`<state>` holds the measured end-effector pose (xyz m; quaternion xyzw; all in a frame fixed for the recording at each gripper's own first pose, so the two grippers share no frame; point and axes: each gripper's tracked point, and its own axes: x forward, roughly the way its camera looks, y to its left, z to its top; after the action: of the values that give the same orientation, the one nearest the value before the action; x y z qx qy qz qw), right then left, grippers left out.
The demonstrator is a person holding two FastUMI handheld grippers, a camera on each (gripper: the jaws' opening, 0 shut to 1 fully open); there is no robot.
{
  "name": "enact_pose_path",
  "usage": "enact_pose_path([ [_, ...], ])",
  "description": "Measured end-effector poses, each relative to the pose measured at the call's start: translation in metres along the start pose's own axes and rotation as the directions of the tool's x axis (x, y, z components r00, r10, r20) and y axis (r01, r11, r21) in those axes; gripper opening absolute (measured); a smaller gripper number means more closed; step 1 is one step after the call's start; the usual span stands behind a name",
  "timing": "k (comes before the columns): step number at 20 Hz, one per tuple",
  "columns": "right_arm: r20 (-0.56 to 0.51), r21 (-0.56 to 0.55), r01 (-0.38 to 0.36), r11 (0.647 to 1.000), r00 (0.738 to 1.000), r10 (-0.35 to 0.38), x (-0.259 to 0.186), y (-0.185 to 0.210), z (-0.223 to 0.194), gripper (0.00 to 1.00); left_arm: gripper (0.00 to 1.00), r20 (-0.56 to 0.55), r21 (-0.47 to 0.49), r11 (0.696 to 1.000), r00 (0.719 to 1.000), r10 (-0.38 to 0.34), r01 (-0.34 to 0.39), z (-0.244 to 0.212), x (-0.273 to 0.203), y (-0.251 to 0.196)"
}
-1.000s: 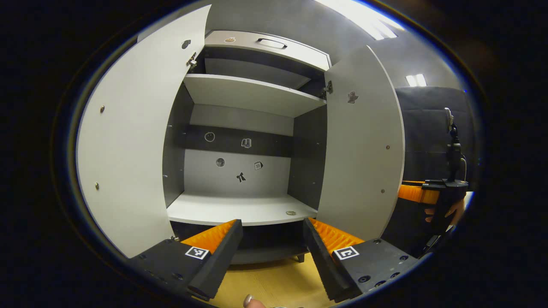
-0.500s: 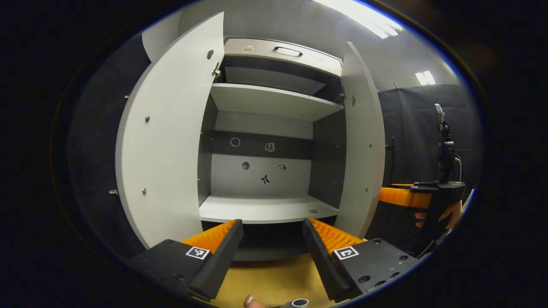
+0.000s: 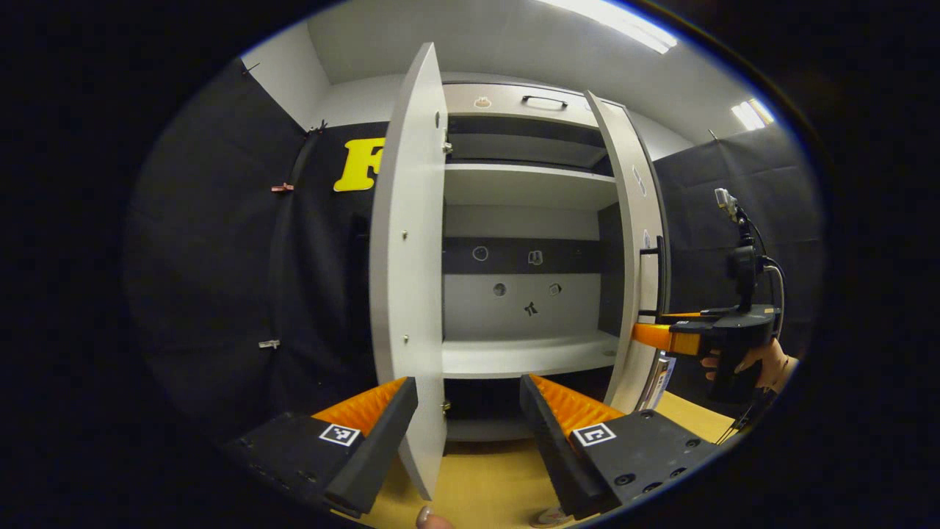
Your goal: Grasp the bottle in the cabinet with the left hand and place it on the coaster, then close the right door with the right hand and the left door with the left hand.
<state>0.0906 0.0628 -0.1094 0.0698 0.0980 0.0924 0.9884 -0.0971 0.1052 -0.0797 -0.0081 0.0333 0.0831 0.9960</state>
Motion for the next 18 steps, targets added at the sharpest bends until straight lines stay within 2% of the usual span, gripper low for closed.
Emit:
enact_pose_path([
  [4,0.038,-0.065,0.065,0.996,0.997,-0.063,0.024,0.008,0.002,0.96,0.89,-0.005,-0.031,0.995,0.995,0.096,-0.096,-0.001,-0.006,0.052],
  [9,0.095,-0.176,0.156,0.972,0.986,-0.141,0.049,0.009,0.004,0.95,0.89,0.010,-0.057,0.989,0.990,0.141,-0.140,0.004,-0.011,0.096],
  [11,0.104,-0.185,0.171,0.968,0.983,-0.153,0.057,0.010,0.005,0.95,0.89,0.023,-0.049,0.990,0.991,0.131,-0.130,0.008,-0.003,0.105],
  [14,0.100,-0.126,0.157,0.979,0.984,-0.145,0.062,0.017,0.007,0.95,0.89,0.034,-0.046,0.996,0.996,0.084,-0.083,0.014,0.018,0.109],
  [18,0.103,-0.102,0.211,0.972,0.974,-0.200,0.045,0.007,0.013,0.98,0.89,0.039,-0.042,0.999,0.999,0.016,-0.015,0.015,0.037,0.109],
])
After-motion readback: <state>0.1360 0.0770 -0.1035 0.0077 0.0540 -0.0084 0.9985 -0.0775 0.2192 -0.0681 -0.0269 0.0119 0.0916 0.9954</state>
